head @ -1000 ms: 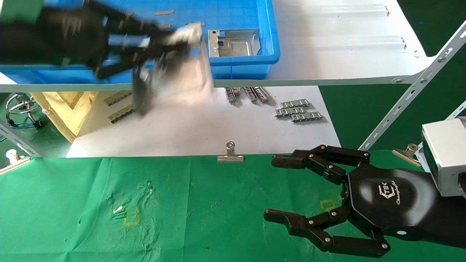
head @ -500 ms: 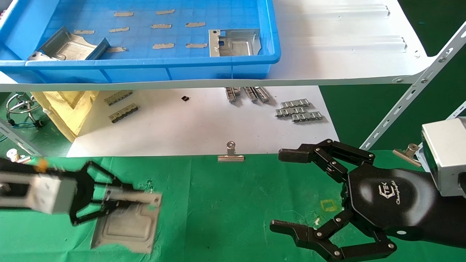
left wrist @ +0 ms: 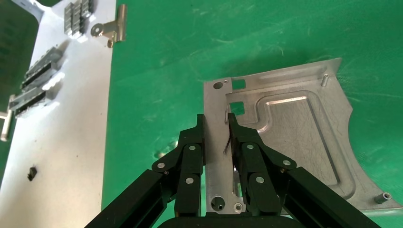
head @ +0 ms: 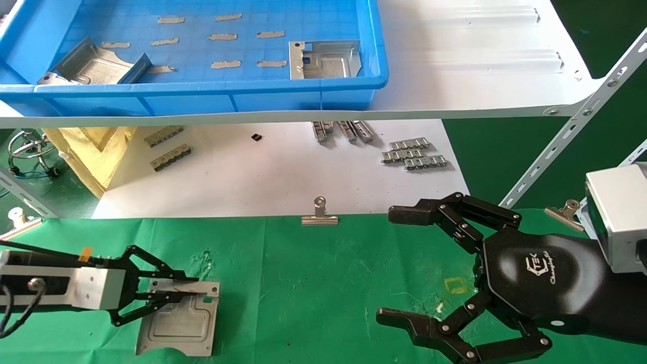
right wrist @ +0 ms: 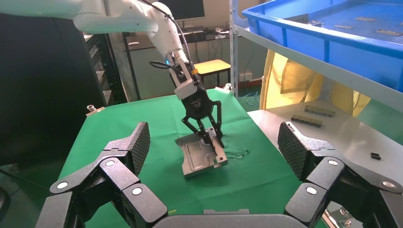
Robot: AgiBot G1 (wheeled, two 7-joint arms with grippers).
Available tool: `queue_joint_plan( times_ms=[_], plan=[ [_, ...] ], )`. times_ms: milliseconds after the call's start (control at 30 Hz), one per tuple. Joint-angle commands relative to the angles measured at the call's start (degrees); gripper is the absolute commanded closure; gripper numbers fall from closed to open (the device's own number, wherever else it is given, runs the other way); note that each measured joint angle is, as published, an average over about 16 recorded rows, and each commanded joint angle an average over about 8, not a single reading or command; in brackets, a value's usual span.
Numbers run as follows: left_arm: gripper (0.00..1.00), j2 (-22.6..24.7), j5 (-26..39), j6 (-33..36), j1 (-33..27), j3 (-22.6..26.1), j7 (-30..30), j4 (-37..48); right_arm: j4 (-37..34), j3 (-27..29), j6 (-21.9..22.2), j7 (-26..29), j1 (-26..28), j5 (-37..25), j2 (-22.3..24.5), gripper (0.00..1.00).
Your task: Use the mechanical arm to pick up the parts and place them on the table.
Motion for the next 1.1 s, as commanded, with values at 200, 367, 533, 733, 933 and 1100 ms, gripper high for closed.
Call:
queue_joint_plan(
  times_ms=[200,367,533,733,933,1100],
  plan=[
    [0.0,1.9,-0.3,-0.2,-1.5,0.3,3.7,4.6,0.0,0.0,0.0,0.0,0.0,0.0,0.0,0.0],
    [0.0,2.6,-1.3,0.1,-3.0,-0.2,3.2,8.1,0.0,0.0,0.0,0.0,0.0,0.0,0.0,0.0],
    [0.0,2.4,-4.0,1.4,-3.0,-1.3,-2.3,10.4,0.0,0.0,0.0,0.0,0.0,0.0,0.0,0.0],
    [0.0,1.0,-11.2,2.2,2.4,-3.9,-13.4,8.2,0.0,0.0,0.0,0.0,0.0,0.0,0.0,0.0],
    [0.0,-0.3,-17.2,2.4,8.4,-5.4,-20.4,4.8,0.0,0.0,0.0,0.0,0.0,0.0,0.0,0.0],
    [0.0,-0.4,-17.7,2.3,8.9,-5.6,-20.4,4.4,0.0,0.0,0.0,0.0,0.0,0.0,0.0,0.0]
  ],
)
